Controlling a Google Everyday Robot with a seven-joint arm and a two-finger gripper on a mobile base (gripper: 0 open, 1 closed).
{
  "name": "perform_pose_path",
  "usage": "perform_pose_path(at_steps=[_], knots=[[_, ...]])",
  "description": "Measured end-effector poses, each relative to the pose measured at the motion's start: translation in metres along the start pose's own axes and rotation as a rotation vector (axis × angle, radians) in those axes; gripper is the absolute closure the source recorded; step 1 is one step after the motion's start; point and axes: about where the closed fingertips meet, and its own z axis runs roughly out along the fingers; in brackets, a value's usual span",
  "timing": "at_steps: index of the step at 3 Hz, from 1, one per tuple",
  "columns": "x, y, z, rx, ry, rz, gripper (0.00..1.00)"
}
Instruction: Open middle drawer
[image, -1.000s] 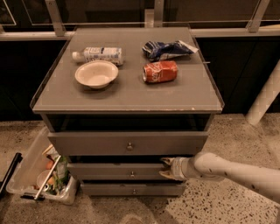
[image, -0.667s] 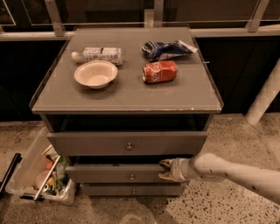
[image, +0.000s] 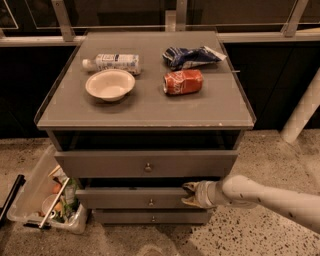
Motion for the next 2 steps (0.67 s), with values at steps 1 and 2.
perform_pose_path(at_steps=[1, 2], knots=[[0.0001, 0.0, 0.0002, 0.0, 0.0, 0.0, 0.61], [0.0015, -0.0011, 0.0008, -0.006, 0.001, 0.005, 0.37]])
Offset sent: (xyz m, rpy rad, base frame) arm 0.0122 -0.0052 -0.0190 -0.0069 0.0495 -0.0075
